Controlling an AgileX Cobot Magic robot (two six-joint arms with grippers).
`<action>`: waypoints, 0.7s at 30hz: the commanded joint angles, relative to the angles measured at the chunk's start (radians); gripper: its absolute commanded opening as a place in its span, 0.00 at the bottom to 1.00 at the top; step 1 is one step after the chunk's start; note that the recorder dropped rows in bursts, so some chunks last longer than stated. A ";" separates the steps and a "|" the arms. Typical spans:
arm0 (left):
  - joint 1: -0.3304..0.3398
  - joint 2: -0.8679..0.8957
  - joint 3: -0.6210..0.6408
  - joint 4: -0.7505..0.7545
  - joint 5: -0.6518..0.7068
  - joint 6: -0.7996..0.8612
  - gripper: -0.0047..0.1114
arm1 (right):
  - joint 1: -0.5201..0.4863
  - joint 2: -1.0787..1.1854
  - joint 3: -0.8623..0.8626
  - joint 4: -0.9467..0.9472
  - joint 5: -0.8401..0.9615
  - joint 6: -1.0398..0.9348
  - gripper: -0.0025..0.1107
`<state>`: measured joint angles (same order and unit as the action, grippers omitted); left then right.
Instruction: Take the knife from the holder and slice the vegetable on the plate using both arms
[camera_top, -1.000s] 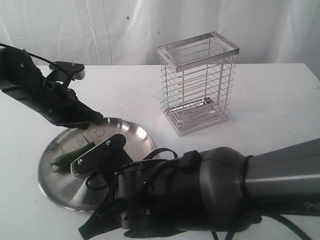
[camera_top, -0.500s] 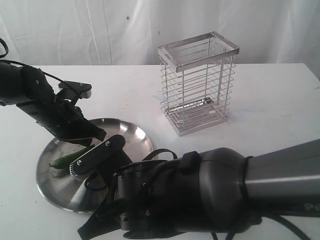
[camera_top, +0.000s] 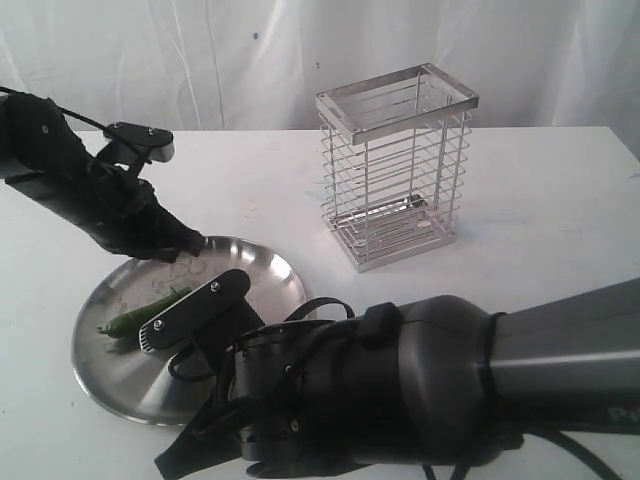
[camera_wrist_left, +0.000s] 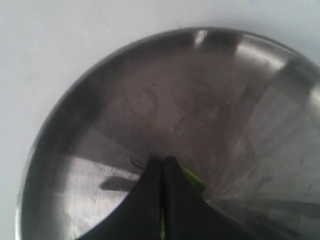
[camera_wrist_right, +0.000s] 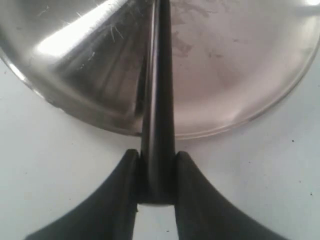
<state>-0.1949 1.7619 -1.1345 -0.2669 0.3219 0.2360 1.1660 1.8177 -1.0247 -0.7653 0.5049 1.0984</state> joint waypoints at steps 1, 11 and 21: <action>0.001 0.084 0.009 -0.002 0.026 0.007 0.04 | 0.000 -0.012 0.000 -0.013 0.002 0.005 0.02; 0.001 0.028 0.005 -0.002 0.023 0.007 0.04 | 0.000 -0.010 0.000 0.052 0.013 -0.035 0.02; 0.001 -0.112 0.005 -0.002 0.146 0.007 0.04 | 0.000 -0.001 -0.001 0.109 -0.013 -0.112 0.02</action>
<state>-0.1925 1.6836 -1.1327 -0.2646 0.4115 0.2419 1.1660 1.8177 -1.0247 -0.6608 0.5107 1.0068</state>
